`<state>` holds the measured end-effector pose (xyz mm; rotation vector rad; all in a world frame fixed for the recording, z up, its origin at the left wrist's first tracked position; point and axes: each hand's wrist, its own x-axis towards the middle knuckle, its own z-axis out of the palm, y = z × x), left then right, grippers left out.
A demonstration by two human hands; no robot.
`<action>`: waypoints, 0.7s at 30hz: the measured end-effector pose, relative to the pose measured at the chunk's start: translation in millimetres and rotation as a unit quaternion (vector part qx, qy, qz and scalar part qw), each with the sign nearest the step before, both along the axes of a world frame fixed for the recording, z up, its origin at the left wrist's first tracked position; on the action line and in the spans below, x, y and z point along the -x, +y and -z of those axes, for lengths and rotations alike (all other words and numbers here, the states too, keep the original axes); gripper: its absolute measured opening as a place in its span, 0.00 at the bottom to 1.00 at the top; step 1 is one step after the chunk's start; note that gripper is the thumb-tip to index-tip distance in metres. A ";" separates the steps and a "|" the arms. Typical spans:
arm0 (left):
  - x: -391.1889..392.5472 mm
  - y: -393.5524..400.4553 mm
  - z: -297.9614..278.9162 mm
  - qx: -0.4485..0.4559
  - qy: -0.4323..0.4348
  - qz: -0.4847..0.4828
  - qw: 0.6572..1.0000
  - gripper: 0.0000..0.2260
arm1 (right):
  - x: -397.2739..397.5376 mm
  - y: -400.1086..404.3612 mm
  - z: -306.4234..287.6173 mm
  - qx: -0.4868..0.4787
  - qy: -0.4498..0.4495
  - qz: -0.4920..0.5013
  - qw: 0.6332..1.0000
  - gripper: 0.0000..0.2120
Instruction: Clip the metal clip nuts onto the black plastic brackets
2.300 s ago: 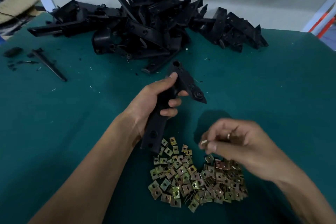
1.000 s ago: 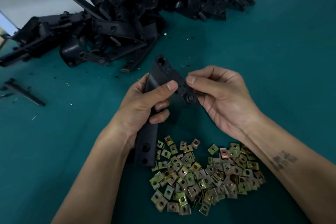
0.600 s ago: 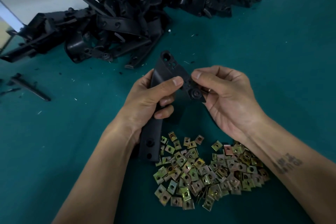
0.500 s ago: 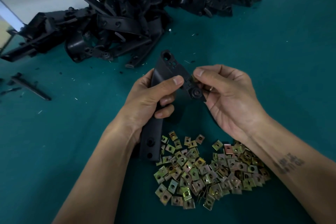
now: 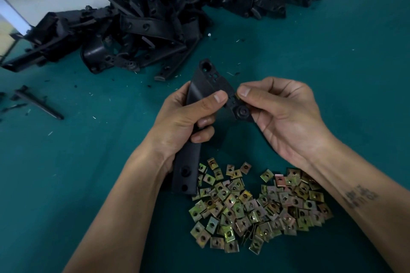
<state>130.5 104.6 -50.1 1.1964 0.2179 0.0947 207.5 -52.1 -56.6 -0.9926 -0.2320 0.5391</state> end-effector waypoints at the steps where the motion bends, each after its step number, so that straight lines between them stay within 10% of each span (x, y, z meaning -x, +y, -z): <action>1: 0.2 0.0 0.1 -0.003 -0.002 -0.001 1.000 0.08 | 1.0 0.6 0.3 0.003 0.000 0.005 1.000 0.01; 21: 2.7 9.0 4.8 0.019 -0.042 -0.011 0.999 0.04 | -9.5 -23.1 -10.0 0.033 -0.050 -0.216 0.975 0.14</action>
